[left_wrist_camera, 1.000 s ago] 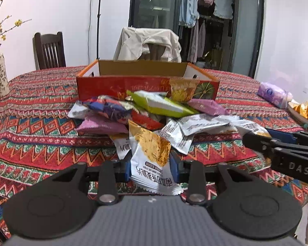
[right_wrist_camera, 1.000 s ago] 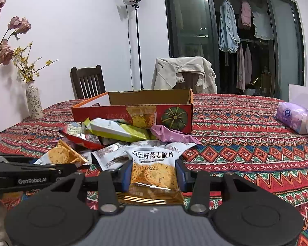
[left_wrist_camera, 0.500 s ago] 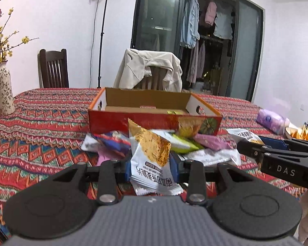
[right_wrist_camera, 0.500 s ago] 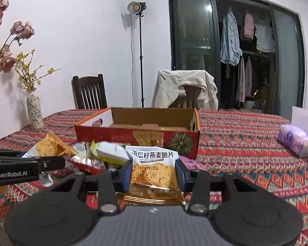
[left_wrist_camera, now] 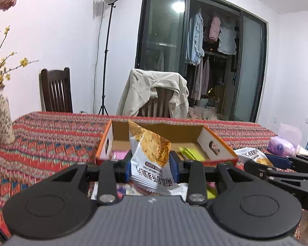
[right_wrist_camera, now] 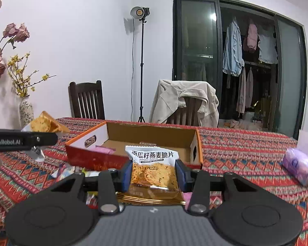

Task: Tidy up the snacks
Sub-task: 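Lift both cracker bags over the box and release them inside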

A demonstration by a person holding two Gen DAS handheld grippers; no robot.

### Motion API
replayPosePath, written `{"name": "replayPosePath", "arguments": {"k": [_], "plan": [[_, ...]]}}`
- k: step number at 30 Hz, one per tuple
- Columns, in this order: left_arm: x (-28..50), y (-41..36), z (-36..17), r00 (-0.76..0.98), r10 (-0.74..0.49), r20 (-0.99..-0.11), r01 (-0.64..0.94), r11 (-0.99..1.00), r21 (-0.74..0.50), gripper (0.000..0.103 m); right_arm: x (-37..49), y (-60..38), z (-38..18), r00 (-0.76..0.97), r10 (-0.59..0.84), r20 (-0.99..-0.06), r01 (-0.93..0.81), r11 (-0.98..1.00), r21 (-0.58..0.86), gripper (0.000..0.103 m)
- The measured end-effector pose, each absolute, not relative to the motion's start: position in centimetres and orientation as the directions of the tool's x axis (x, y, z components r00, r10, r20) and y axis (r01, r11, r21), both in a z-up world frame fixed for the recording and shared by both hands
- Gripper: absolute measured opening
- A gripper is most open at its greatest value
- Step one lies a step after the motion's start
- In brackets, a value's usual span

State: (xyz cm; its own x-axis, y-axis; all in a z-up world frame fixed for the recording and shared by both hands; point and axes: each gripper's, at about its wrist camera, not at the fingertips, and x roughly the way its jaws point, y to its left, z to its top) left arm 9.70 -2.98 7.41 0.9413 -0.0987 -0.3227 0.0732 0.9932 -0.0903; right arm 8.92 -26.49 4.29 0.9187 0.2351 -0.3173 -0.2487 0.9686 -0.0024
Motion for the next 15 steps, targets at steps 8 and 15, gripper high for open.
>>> {"name": "replayPosePath", "arguments": {"k": [8,15], "plan": [[14.4,-2.8,9.1,0.944,-0.097,-0.316,0.068,0.993,-0.1,0.036,13.9,-26.2,6.6,0.923,0.234,-0.305,-0.246,0.969,-0.001,0.043],[18.6,-3.2,10.3,0.949,-0.08,-0.306,0.061,0.996,-0.071,0.036,19.0,-26.3,7.9,0.926,0.223,-0.306,-0.23,0.973,0.013,0.043]]}}
